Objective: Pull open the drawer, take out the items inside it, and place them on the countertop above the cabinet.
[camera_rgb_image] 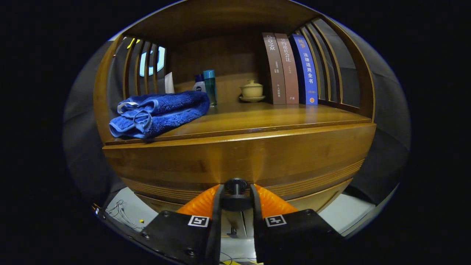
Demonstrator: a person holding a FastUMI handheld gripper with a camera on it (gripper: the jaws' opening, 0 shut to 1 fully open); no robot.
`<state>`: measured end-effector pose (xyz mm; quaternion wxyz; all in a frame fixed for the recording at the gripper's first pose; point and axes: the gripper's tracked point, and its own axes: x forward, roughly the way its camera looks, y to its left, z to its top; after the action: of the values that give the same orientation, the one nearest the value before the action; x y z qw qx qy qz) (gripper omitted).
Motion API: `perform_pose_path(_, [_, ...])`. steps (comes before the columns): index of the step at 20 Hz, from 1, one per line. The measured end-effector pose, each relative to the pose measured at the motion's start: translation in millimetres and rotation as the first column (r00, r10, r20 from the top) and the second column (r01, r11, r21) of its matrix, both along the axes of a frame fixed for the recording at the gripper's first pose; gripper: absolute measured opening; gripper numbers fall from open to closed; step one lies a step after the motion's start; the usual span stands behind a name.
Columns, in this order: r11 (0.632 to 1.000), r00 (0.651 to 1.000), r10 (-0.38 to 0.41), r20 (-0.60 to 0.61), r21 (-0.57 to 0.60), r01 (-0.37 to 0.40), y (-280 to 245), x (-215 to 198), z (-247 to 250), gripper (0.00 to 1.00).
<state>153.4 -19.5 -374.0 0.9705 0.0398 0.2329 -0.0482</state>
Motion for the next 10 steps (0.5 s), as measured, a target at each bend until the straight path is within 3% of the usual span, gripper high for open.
perform_pose_path(10, [1.000, 0.999, -0.008, -0.031, -0.004, 0.008, 1, -51, 9, 0.40])
